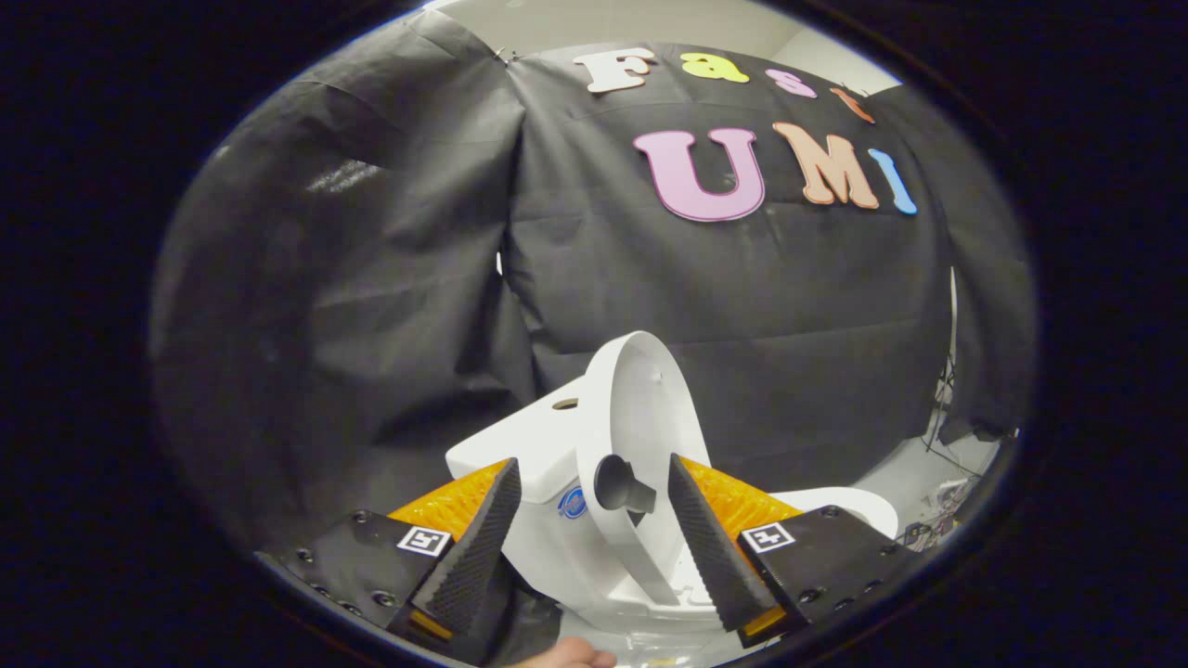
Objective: Open the toilet lid.
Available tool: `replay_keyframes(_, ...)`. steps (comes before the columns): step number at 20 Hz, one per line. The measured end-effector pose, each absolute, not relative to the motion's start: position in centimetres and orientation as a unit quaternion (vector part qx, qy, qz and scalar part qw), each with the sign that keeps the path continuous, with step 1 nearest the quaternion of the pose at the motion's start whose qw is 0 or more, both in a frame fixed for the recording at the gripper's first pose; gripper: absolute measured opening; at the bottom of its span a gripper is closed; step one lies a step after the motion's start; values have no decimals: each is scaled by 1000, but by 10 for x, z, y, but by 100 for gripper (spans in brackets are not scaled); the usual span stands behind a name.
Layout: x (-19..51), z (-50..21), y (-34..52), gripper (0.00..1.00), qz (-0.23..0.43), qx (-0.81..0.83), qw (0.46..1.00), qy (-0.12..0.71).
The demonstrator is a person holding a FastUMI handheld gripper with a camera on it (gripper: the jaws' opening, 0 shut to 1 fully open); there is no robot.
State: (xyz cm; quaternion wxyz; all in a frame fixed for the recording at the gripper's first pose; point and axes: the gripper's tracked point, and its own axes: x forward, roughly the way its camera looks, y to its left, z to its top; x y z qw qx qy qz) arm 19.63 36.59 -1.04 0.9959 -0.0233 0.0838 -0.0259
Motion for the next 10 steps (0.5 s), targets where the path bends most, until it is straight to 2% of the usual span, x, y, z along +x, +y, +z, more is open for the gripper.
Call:
replay_keyframes(4, 178, -6, 345, 98, -11, -55, 992, 112)
replay_keyframes(10, 157, 16, 305, 98, 7, -33, 996, 86)
